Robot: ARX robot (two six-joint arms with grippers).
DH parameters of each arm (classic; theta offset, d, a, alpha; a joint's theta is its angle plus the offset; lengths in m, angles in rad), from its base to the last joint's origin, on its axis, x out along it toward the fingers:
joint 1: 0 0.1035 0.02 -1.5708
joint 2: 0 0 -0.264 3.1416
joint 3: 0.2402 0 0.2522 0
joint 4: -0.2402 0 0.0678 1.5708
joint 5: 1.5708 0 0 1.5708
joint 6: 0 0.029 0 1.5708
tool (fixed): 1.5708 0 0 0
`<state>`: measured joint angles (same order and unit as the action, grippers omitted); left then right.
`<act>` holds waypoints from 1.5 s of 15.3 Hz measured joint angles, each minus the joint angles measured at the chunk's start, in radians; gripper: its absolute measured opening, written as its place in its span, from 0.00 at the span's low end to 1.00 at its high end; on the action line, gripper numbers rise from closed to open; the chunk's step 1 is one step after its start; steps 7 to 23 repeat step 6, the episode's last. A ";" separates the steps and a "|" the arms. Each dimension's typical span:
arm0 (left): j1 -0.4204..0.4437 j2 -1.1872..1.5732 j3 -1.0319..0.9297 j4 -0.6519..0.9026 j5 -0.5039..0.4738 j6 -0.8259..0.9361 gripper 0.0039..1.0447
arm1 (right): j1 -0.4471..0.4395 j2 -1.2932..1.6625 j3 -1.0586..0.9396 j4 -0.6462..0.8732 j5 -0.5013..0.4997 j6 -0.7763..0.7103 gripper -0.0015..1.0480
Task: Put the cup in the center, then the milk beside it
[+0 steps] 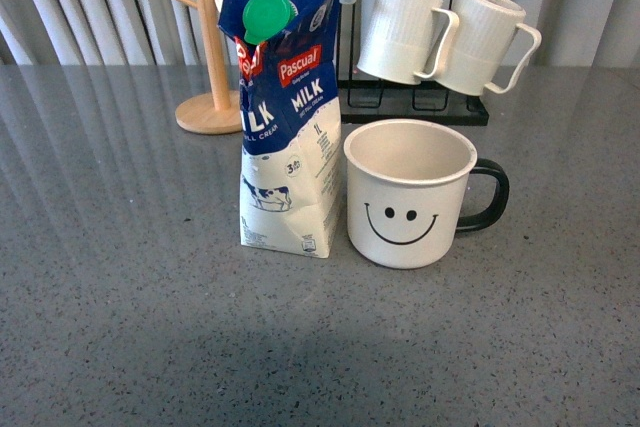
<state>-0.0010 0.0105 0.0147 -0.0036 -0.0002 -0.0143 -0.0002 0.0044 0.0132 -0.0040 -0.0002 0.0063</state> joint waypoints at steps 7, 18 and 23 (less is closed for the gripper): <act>0.000 0.000 0.000 0.000 0.000 0.001 0.94 | 0.000 0.000 0.000 0.000 0.000 0.000 0.94; 0.000 0.000 0.000 0.000 0.000 0.001 0.94 | 0.000 0.000 0.000 0.000 0.000 0.000 0.94; 0.000 0.000 0.000 0.000 0.000 0.001 0.94 | 0.000 0.000 0.000 0.000 0.000 0.000 0.94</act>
